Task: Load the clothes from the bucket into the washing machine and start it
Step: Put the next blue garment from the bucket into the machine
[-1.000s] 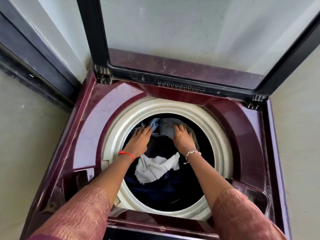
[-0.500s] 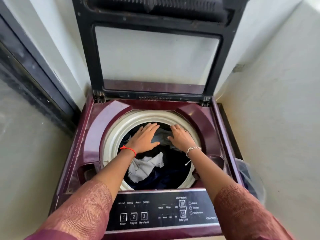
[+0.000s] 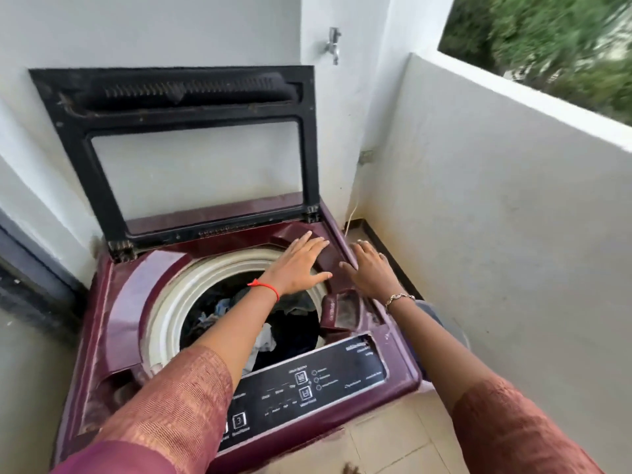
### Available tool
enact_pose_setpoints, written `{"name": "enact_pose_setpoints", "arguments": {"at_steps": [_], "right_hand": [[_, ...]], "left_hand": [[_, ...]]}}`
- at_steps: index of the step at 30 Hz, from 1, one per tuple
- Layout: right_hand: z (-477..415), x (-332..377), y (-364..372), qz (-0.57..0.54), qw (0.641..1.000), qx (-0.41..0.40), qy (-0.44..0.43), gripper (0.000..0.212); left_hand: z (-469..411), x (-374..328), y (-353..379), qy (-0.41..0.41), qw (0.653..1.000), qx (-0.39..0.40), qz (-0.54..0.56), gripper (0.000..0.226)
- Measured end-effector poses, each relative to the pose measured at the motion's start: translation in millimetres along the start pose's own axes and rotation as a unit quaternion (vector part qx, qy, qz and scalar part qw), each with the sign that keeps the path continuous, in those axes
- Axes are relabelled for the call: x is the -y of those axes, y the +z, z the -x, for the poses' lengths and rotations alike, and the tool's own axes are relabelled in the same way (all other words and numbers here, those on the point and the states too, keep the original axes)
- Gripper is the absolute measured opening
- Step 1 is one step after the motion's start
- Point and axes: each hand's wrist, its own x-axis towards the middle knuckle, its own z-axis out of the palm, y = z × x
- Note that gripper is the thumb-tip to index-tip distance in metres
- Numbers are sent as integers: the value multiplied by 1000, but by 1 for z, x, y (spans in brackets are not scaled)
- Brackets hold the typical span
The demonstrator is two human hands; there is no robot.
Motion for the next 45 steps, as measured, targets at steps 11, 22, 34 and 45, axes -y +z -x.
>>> {"name": "enact_pose_setpoints", "arguments": {"at_steps": [11, 22, 34, 45], "right_hand": [[39, -174, -24, -6, 994, 35, 101, 62], [72, -332, -38, -54, 977, 103, 181, 61], [66, -413, 5, -84, 950, 182, 239, 65], [41, -450, 74, -98, 917, 284, 261, 65]], "left_hand": [[-119, -134, 73, 65, 992, 93, -49, 77], [-202, -231, 149, 116, 968, 207, -81, 75], [-259, -230, 227, 123, 937, 314, -88, 78], [-298, -196, 307, 109, 907, 402, -66, 85]]}}
